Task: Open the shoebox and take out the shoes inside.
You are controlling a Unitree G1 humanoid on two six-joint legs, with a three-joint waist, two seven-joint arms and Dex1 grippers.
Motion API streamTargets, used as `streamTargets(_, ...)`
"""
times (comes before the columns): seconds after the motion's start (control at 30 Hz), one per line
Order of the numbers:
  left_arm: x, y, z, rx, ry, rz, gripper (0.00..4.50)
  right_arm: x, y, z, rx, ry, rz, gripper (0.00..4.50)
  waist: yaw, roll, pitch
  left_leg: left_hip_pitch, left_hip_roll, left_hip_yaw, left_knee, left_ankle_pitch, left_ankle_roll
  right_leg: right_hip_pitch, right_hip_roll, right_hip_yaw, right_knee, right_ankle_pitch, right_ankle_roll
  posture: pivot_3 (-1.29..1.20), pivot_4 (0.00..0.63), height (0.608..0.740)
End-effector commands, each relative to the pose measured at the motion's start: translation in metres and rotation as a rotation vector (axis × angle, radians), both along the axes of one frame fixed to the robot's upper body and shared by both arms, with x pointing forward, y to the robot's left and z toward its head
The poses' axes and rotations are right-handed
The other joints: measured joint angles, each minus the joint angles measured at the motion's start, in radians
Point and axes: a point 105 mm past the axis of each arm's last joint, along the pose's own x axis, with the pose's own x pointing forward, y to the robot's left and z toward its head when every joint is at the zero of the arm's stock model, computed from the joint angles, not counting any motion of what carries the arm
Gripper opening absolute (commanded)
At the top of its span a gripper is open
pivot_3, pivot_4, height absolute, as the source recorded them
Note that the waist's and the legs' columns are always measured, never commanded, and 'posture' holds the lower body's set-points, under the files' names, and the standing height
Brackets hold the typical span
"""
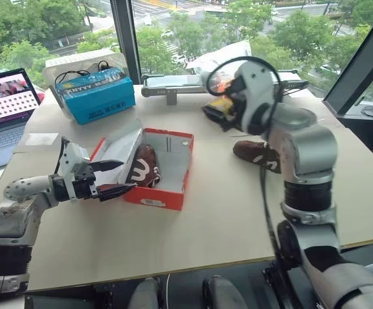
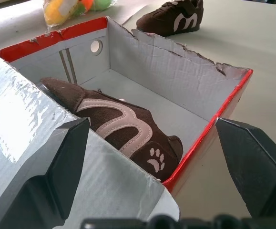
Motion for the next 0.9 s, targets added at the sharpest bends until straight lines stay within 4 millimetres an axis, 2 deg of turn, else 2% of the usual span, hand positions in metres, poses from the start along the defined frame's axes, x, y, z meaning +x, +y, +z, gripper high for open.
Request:
streamTargets(0.03,-0.001,-0.003,0.012,0.004,-0.05,-0.008,4.5,-0.012,0.043,-0.005,0.117,0.145,0.159,4.16,-0.001,0.0,0.0,0.001,0.001,0.0,0.0,0.0,0.0,0.0,0.001,0.0,0.001,0.0,-0.001,0.0,0.15,0.74)
streamTargets(0.17,-0.002,-0.003,0.011,0.005,-0.049,-0.002,4.5,0.0,0.043,-0.034,0.026,0.214,0.105,4.16,0.021,0.0,0.0,-0.001,0.0,-0.001,0.0,0.0,0.0,0.001,-0.001,-0.005,0.0,-0.001,-0.003,0.0,0.15,0.74)
streamTargets(0.33,-0.004,-0.002,0.011,0.001,-0.047,0.006,4.5,0.001,0.055,-0.049,-0.005,0.261,0.145,4.16,0.025,0.0,0.0,-0.005,0.0,0.0,0.0,-0.002,-0.003,0.0,-0.002,-0.003,-0.011,0.003,-0.003,0.0,0.15,0.74)
streamTargets(0.37,-0.005,-0.002,0.011,0.001,-0.047,0.008,4.5,0.001,0.057,-0.054,-0.013,0.272,0.147,4.16,0.024,0.0,0.0,-0.005,0.0,0.0,0.0,-0.001,-0.003,0.001,-0.002,-0.003,-0.011,0.006,0.002,0.0,0.15,0.74)
streamTargets(0.57,-0.005,-0.001,0.012,0.004,-0.049,0.017,4.5,-0.009,0.075,-0.071,0.018,0.394,0.226,4.16,0.005,0.0,0.0,-0.005,0.001,0.002,0.0,0.0,-0.001,0.0,0.0,-0.003,-0.011,0.006,0.001,0.0,0.15,0.74)
streamTargets(0.67,-0.006,-0.002,0.013,0.006,-0.048,0.013,4.5,-0.012,0.084,-0.088,0.018,0.463,0.225,4.16,0.003,0.0,0.0,-0.005,0.001,0.002,0.0,0.0,-0.001,0.0,0.0,-0.003,-0.011,0.006,0.001,0.0,0.15,0.74)
streamTargets(0.9,-0.012,0.005,0.017,0.03,-0.064,0.023,4.5,-0.013,0.092,-0.11,0.001,0.523,0.225,4.16,0.003,0.0,0.0,-0.005,0.001,0.001,0.0,0.0,-0.001,0.0,-0.001,-0.003,-0.011,0.006,0.001,0.0,0.15,0.74)
